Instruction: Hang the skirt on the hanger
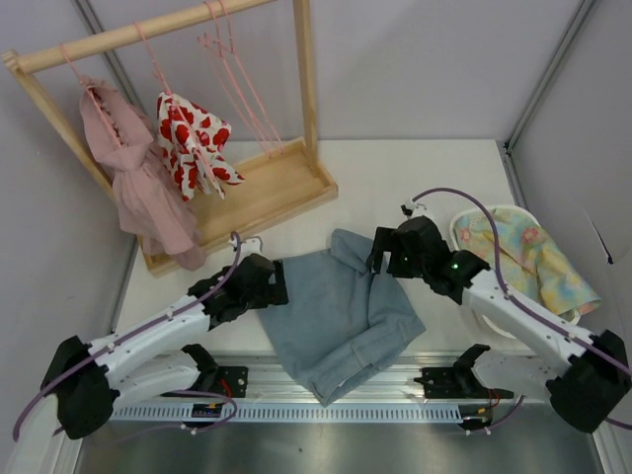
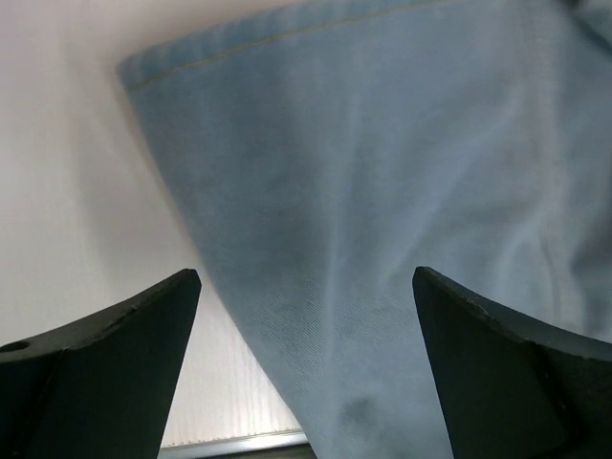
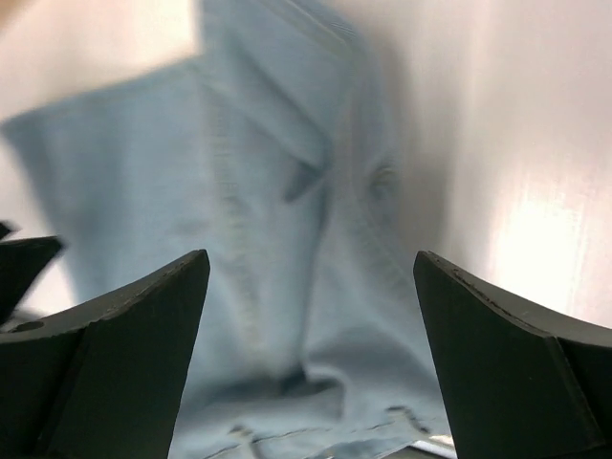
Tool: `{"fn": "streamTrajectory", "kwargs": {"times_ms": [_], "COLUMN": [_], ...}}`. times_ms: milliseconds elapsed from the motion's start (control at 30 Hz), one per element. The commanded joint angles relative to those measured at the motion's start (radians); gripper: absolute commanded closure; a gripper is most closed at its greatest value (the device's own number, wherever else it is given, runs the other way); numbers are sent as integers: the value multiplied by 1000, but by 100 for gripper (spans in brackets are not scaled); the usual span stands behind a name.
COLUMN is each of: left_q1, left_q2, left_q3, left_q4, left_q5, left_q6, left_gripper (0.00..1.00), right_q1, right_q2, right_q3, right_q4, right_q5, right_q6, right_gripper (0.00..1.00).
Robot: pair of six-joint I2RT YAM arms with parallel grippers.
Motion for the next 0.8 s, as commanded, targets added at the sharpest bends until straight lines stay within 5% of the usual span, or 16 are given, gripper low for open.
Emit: {"fn": "streamTrajectory", "kwargs": {"times_ms": [0, 133, 233, 333, 367, 467, 600, 767], "left_q1": [5, 8, 14, 47, 57, 75, 118, 187], "left_q2": [72, 94, 115, 173, 193, 247, 307, 384], "left_q3": [-6, -60, -97, -117, -114, -94, -57, 47], "left_q4": [6, 80, 159, 242, 254, 315, 397, 498], "left_q5": [-149, -183, -168, -142, -140, -148, -156, -162], "left_q6": [-122, -148, -144, -131, -126, -86, -22, 124], "left_gripper": [1, 5, 22, 39, 46, 76, 100, 100], "right_q1": [-68, -71, -71, -85, -94, -153, -213, -284], "right_q2": [94, 254, 338, 445, 485, 488, 390, 280], "right_q3": [-27, -24, -4, 34, 48, 76, 36, -12], "right_q4": [99, 220, 280, 291, 264, 219, 245, 248], "right_q5": [-50, -107, -108, -88, -84, -67, -102, -73], "right_q6": [-74, -144, -164, -187, -190, -169, -126, -92], "right_gripper": [6, 9, 18, 42, 62, 95, 100, 100]}}
